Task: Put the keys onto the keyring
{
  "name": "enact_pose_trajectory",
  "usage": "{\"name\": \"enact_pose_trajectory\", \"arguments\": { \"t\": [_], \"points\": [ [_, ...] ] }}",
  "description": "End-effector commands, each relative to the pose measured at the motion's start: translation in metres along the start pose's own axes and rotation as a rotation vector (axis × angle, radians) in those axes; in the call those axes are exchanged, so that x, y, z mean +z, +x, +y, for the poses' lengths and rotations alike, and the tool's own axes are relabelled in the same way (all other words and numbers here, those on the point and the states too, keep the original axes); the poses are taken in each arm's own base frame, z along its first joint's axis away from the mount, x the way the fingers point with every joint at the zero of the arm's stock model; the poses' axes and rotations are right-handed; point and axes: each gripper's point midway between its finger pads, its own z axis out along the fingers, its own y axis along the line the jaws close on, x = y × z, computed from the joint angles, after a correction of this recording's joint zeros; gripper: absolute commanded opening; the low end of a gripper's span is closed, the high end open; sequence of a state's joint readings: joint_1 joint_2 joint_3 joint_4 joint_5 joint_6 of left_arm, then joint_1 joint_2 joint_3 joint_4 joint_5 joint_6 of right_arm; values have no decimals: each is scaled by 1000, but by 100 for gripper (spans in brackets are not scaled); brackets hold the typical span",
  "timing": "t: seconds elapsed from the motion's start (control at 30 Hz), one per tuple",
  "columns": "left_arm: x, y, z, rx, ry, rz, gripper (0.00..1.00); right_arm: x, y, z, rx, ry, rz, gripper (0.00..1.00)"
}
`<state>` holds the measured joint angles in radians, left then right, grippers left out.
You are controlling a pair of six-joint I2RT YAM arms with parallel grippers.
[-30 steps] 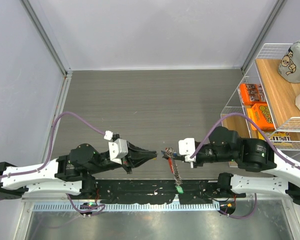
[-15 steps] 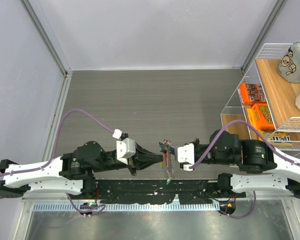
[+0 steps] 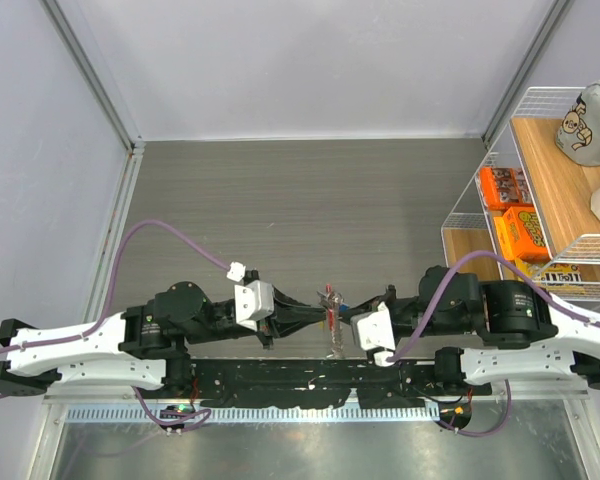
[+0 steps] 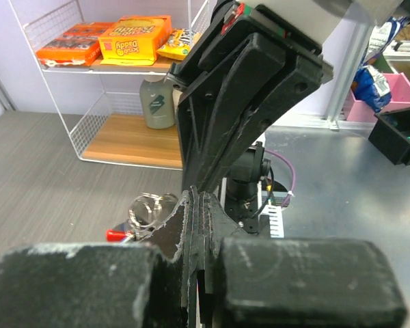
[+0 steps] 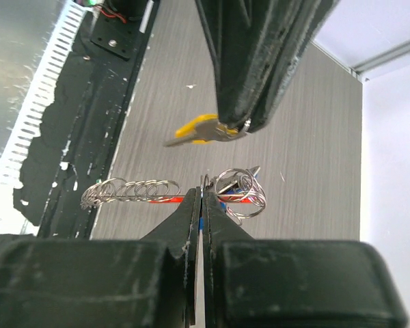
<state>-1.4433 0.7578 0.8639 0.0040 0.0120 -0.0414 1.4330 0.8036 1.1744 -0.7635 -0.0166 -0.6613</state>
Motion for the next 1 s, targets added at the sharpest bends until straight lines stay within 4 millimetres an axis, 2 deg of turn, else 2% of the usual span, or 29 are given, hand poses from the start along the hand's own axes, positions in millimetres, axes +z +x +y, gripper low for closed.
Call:
{"name": "enact_pose_trajectory", "arguments": {
  "t": [0.0,0.13,0.3,0.53,0.77,0.97],
  "points": [
    [-3,-30,2,83,7,-84,0,-15,-40,-4,-20,-38,-141,5],
    [-3,-29,-7,138,68,-110,0,-22,-56,4,-10,-102,-202,5],
    [-2,-23,-22,211,165,-134,0,-20,-65,12,17,-169,-207,5],
    [-5,-28,-41,241,271,-172,0,-20,-78,15,48,-225,-224,6],
    [-7,-31,-46,250,304,-198,0,-15,-81,20,72,-269,-215,5],
    [-7,-29,-50,258,326,-198,0,-20,-91,22,77,-292,-257,6]
  ]
}}
